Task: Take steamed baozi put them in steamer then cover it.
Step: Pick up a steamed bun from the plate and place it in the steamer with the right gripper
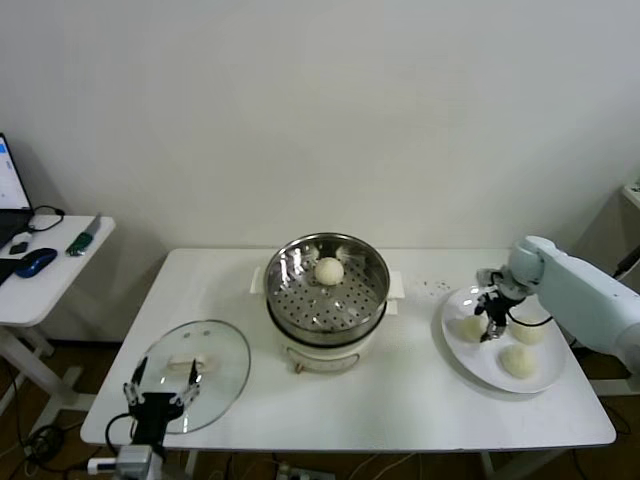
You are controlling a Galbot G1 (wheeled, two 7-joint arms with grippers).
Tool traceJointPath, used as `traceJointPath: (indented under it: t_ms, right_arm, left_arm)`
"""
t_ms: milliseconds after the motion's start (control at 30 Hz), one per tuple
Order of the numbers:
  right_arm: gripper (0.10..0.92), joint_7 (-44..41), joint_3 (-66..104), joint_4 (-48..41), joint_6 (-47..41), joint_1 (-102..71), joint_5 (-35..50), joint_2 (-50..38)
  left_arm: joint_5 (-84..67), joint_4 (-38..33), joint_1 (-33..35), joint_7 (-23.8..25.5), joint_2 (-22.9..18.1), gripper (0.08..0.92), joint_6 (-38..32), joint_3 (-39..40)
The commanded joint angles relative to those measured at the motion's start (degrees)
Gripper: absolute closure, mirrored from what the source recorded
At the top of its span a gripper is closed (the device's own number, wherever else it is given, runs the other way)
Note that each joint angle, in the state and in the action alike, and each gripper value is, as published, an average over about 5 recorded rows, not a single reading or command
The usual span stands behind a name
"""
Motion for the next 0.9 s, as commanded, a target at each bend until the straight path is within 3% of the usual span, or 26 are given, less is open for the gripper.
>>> traceJointPath:
  t_ms: [33, 200, 467, 900]
  right_arm:
    - [0.362, -0.1, -17.4, 2.5, -3.0, 20.7, 21.4, 0.7]
    - [0.346, -0.4, -28.6, 4.9, -5.2, 33.5, 32.6, 3.8]
    - [0.346, 1.6, -36.3, 12.3, -9.0, 42.9, 43.8, 9.7]
    - [0.339, 8.0, -36.6, 16.2, -13.9, 38.9, 50.7, 24.2]
  left_arm:
    - [0.0, -0.6, 0.3, 0.4, -0.1, 0.177, 0.2, 0.0]
    - [-0.1, -1.1, 0.3, 0.8, -0.2, 0.177, 0.2, 0.6]
    - [-0.8, -2.1, 0.6, 1.6, 0.0, 0.177, 0.0, 2.0]
    - [-3.5, -3.4, 1.1, 2.5, 0.6, 0.177, -1.3, 3.3]
